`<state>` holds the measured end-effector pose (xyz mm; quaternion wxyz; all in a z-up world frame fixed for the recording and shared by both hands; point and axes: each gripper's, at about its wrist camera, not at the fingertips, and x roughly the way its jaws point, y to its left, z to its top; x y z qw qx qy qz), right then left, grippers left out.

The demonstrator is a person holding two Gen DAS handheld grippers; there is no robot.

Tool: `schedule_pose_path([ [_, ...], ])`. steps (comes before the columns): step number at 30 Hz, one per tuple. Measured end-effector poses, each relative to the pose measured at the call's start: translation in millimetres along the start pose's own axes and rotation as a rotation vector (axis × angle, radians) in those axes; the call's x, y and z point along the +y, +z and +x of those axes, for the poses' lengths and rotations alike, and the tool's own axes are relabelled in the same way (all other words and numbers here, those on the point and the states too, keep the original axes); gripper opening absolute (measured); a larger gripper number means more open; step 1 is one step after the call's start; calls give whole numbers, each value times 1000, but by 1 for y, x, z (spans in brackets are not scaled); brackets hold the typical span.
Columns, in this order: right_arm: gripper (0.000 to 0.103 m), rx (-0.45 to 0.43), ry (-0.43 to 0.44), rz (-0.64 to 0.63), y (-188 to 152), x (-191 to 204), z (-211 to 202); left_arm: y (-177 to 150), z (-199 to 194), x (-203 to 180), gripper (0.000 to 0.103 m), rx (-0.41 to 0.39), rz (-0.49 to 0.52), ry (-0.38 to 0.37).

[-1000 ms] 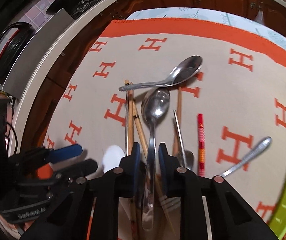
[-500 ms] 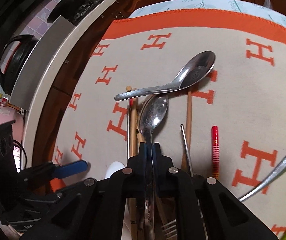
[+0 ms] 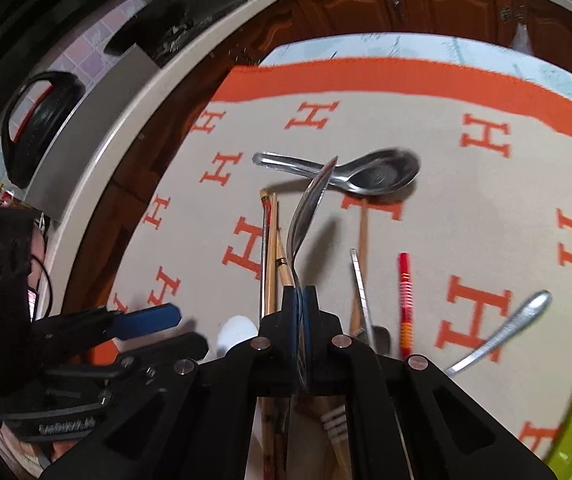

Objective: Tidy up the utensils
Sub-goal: 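Grasp a metal spoon from the pile with the right gripper, then lift the metal spoon toward the green tray while the left gripper carries a wooden chopstick there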

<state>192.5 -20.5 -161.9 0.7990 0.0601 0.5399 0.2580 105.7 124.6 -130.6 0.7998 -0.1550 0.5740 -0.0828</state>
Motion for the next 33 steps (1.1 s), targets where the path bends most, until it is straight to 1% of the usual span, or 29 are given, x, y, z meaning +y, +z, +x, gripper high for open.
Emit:
schedule_pose_path([
  [2, 2, -18, -1, 6, -4, -4, -10, 6, 5, -7, 43, 10, 9, -2],
  [5, 2, -31, -15, 20, -10, -11, -21, 12, 16, -14, 37, 40, 11, -9],
  [7, 2, -41, -13, 40, -15, -18, -29, 16, 24, -16, 23, 74, 0, -19],
  [9, 2, -57, -8, 58, -20, -24, -40, 19, 30, -17, 19, 100, -16, -24],
  [12, 2, -87, 2, 93, -26, -36, -61, 29, 33, -18, 19, 125, -35, -38],
  [17, 2, -138, 14, 142, -37, -58, -96, 45, 34, -30, 17, 139, 5, 15],
  [22, 2, -180, 14, 181, -50, -79, -125, 47, 52, -34, 13, 209, -19, 40],
  [26, 2, -193, 20, 208, -61, -93, -138, 45, 57, -39, 13, 215, -22, 59],
  [33, 2, -197, 26, 229, -72, -104, -145, 38, 69, -43, 12, 258, -41, 56],
])
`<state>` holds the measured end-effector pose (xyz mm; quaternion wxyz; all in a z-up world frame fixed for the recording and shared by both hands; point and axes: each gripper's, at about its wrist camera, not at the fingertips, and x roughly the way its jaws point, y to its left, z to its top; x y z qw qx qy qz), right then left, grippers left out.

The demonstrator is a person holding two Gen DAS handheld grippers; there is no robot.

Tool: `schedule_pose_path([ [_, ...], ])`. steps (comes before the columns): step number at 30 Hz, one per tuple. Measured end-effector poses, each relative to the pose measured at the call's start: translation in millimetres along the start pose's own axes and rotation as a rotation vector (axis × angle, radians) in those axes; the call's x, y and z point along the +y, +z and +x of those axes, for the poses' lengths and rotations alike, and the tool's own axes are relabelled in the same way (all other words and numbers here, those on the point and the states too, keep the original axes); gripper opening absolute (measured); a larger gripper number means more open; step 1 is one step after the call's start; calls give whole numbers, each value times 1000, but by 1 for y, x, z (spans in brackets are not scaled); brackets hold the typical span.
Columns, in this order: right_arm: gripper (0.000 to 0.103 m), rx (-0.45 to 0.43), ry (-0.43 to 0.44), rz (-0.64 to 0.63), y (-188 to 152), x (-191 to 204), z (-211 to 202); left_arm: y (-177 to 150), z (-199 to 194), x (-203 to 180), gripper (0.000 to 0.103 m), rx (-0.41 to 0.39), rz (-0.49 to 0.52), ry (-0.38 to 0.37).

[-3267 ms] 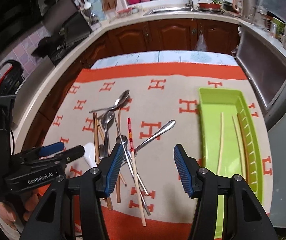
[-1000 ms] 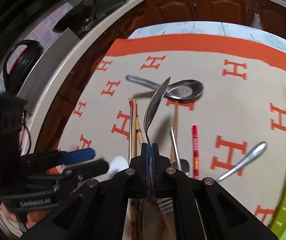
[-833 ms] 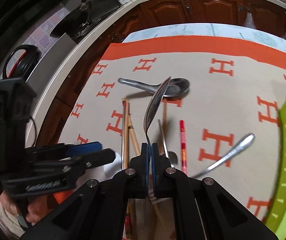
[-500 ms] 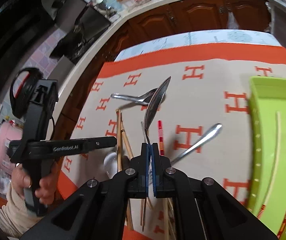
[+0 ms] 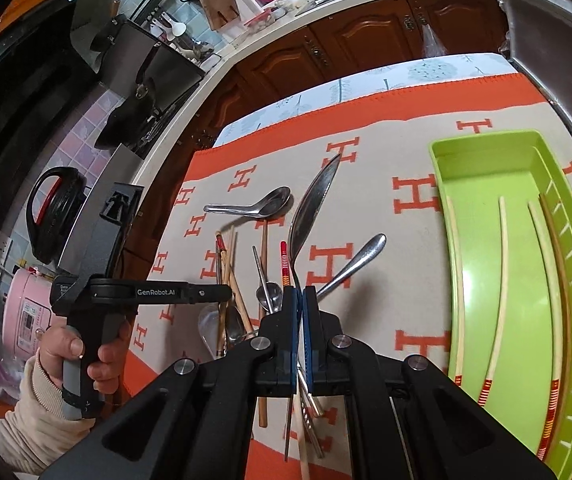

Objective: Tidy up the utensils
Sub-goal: 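Lift the metal spoon toward the green tray while the left gripper carries a wooden chopstick there, then lower the spoon into the tray and open the right gripper while the left releases its chopstick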

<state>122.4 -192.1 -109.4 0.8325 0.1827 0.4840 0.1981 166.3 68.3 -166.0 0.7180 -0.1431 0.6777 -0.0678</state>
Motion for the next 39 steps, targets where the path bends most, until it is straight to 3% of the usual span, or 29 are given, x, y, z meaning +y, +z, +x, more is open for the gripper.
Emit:
schedule_pose_path([
  [3, 2, 0, 5, 13, -1, -3, -2, -3, 0, 1, 12, -12, -3, -2],
  [7, 2, -2, -2, 16, -1, -4, -3, -8, -3, 2, 4, -25, -12, -13],
  [14, 2, -20, -3, 20, -2, -4, -14, -19, -25, 9, 4, -66, -43, -63],
  [18, 2, -30, -9, 37, -2, -8, -32, -32, -42, -4, 4, -80, -13, -113],
  [22, 2, -70, -43, 55, 1, -22, -64, -43, -57, -34, 4, -96, 40, -178],
  [27, 2, -127, -183, 32, -1, -38, -104, -52, -67, -86, 4, -116, 121, -230],
  [34, 3, -95, -342, 31, -10, -61, -107, -57, -48, -157, 4, -60, 216, -285],
  [39, 4, -100, -370, 51, -13, -72, -106, -56, -44, -187, 4, -57, 226, -324],
])
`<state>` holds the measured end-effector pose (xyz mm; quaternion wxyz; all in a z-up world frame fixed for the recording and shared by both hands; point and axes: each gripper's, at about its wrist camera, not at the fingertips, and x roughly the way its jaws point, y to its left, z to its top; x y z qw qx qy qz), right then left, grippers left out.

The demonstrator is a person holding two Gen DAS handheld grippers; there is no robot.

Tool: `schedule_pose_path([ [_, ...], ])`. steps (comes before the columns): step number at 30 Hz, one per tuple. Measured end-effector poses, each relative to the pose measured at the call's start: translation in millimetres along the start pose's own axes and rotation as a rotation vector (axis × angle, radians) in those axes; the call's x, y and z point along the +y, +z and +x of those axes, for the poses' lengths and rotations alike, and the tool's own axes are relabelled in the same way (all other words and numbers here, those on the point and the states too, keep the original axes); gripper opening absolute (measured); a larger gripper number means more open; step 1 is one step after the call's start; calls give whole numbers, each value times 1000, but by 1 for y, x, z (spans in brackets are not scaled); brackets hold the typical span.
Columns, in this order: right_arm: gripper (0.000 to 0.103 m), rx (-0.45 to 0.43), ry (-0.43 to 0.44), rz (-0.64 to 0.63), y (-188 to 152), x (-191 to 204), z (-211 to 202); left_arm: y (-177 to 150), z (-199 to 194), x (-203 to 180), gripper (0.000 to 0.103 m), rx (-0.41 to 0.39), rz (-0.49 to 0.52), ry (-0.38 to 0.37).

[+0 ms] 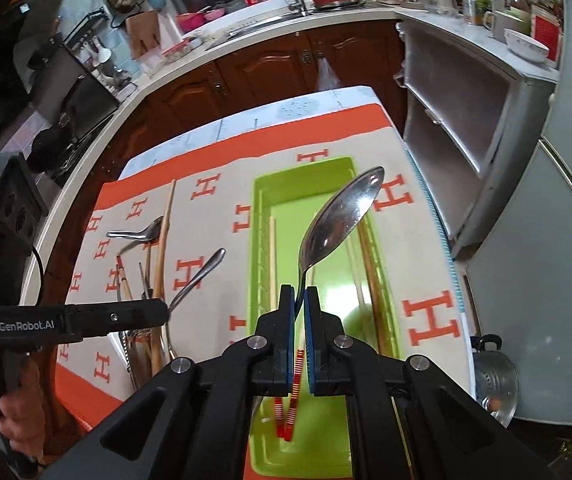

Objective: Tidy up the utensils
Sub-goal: 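Lower the spoon into the tray and open the right gripper while the left releases its chopstick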

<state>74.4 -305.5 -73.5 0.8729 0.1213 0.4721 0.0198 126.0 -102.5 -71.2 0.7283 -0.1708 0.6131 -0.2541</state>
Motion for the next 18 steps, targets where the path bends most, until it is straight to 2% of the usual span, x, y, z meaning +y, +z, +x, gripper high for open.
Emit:
schedule_pose_path([
  [5, 4, -3, -15, 18, 1, -6, 2, 8, 15, -14, 4, 0, -1, -24],
  [8, 2, -25, -65, 33, 3, -14, -4, 15, 32, -18, 4, 17, -10, -20],
  [11, 3, -54, -160, -5, 3, -17, -13, 20, 48, -23, 4, 25, -6, 0],
  [14, 3, -24, -126, -31, 6, -18, -12, 26, 68, -27, 4, 34, -15, 26],
  [18, 3, 9, -154, -100, 10, -6, 3, 31, 88, -26, 4, 22, -20, 88],
])
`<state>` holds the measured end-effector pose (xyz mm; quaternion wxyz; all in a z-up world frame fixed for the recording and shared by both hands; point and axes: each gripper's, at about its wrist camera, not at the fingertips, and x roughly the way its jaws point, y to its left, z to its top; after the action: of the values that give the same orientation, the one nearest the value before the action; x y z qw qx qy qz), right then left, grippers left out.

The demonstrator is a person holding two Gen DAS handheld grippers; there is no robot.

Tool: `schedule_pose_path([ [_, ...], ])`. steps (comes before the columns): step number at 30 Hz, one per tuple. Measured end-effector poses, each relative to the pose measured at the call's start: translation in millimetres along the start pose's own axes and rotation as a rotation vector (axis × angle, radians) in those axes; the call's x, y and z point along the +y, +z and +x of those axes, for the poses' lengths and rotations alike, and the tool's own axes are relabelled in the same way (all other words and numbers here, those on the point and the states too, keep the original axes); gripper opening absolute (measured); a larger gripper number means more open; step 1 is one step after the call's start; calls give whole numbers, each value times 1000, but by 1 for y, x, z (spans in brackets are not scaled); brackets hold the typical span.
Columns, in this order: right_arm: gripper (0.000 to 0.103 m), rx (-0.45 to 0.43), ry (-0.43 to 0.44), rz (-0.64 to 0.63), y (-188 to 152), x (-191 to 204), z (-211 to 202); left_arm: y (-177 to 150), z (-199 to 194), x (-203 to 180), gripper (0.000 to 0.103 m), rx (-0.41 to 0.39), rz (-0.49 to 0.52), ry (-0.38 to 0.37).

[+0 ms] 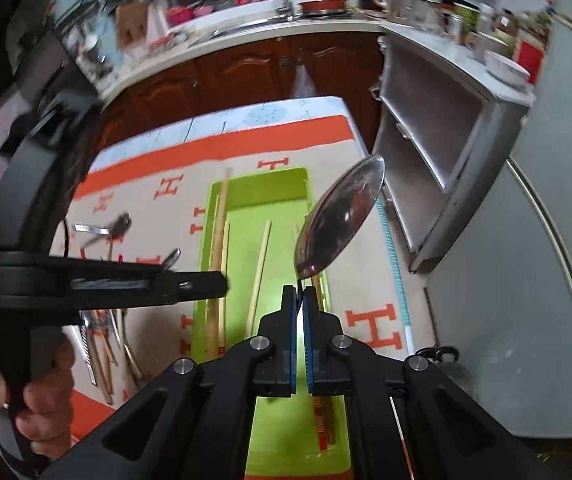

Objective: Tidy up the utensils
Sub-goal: 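Lower the spoon into the tray and open the right gripper while the left releases its chopstick, then grasp the white ceramic spoon with the left gripper while the right grasps a red-striped chopstick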

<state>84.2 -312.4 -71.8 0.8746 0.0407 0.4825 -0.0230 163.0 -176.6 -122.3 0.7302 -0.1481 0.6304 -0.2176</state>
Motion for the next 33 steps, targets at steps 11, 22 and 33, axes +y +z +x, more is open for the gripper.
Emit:
schedule_pose_path([
  [11, 15, 70, 98, 113, 12, -3, 42, -8, -30, 4, 56, -84, 52, 49],
  [22, 16, 28, 109, 106, -7, 14, 2, -54, -88, 48, 59, -100, 108, 180],
  [33, 28, -119, 101, -51, 19, 73, -90, -87, -193, 141, 60, -190, 18, 316],
])
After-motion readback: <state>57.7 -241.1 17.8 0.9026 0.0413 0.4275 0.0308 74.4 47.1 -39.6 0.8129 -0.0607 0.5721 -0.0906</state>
